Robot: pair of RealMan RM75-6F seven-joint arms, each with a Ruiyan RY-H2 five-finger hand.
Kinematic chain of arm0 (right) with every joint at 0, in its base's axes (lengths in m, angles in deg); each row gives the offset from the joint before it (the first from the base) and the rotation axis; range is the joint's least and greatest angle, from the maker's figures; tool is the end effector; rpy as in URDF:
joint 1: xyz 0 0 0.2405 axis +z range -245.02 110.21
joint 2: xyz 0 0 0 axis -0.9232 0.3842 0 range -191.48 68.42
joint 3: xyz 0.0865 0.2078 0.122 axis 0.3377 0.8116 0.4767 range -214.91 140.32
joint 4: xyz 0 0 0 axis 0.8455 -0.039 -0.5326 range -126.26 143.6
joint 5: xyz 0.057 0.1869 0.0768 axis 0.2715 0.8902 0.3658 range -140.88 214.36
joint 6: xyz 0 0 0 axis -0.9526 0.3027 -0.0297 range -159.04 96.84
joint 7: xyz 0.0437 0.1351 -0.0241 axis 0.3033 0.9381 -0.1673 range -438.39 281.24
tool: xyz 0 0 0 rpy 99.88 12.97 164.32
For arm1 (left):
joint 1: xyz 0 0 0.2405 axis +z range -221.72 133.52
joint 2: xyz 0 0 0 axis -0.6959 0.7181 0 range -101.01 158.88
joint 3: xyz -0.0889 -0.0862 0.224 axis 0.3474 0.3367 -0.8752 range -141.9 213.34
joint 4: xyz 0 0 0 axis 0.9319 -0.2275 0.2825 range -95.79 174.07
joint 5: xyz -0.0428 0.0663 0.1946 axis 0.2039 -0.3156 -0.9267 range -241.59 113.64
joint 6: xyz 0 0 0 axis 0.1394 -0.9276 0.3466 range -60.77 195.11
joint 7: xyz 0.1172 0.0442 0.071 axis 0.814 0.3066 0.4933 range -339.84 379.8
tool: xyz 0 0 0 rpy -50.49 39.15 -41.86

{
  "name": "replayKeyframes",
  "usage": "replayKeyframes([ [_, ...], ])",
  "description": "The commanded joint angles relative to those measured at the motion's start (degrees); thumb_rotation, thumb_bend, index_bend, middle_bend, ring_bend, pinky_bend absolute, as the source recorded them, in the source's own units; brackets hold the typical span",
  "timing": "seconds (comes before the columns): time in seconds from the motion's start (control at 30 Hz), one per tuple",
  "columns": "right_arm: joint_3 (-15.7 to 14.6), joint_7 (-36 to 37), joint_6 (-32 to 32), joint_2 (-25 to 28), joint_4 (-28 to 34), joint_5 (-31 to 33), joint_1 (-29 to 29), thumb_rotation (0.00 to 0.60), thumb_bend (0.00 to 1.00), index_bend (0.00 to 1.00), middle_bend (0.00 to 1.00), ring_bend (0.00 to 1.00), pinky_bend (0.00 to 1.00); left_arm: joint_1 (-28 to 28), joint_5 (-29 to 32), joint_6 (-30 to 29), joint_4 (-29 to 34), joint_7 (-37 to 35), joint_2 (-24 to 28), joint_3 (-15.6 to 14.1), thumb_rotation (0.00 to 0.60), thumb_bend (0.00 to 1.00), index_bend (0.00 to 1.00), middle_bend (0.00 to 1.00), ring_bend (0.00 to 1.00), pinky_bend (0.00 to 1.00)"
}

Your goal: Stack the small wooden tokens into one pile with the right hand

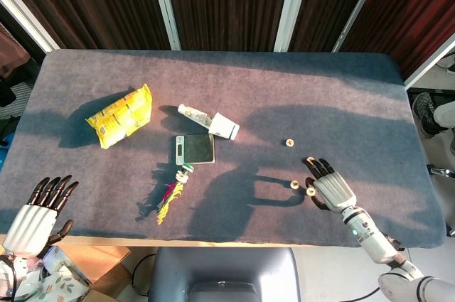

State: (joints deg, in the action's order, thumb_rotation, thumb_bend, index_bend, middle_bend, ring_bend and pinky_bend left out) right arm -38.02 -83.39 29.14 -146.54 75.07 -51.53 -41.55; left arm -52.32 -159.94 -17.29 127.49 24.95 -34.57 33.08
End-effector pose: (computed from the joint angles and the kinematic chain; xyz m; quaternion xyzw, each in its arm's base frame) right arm -0.3007 -0.2810 0.0160 0.7848 -0.3180 0.2741 0.4558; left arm -0.3021 0.1770 0.1446 -0.7024 -0.3066 -0.3525 0.5371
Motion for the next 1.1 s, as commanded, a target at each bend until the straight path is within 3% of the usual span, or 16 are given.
replayKeyframes([
  [0.03, -0.1, -0.3, 2.3, 1.4, 1.0, -0.7, -0.8, 0.600, 0.52, 0.61, 0.00, 0.00, 0.00, 0.0, 0.0, 0.1, 0.0, 0.0, 0.0, 0.0, 0.600, 0.36, 0.00, 0.00, 0.00, 0.04],
  [0.27, -0.6, -0.5, 5.5, 4.0, 1.1, 0.0, -3.4, 0.600, 0.52, 0.61, 0.00, 0.00, 0.00, -0.1, 0.0, 0.3, 0.0, 0.5, -0.3, -0.1, 0.600, 0.36, 0.00, 0.00, 0.00, 0.04],
  [0.7, -0.3, 2.3, 1.9, 1.3, -5.5, 2.1, -3.0, 0.600, 0.52, 0.61, 0.00, 0.00, 0.00, -0.3, 0.4, 0.7, 0.0, 1.0, -0.5, 0.1, 0.600, 0.36, 0.00, 0.00, 0.00, 0.04],
  [1.1, -0.4, 2.1, 1.5, 0.9, -5.4, 1.7, -2.7, 0.600, 0.52, 0.57, 0.00, 0.00, 0.00, -0.1, 0.3, 0.4, 0.0, 1.0, -0.4, 0.0, 0.600, 0.36, 0.00, 0.00, 0.00, 0.04],
])
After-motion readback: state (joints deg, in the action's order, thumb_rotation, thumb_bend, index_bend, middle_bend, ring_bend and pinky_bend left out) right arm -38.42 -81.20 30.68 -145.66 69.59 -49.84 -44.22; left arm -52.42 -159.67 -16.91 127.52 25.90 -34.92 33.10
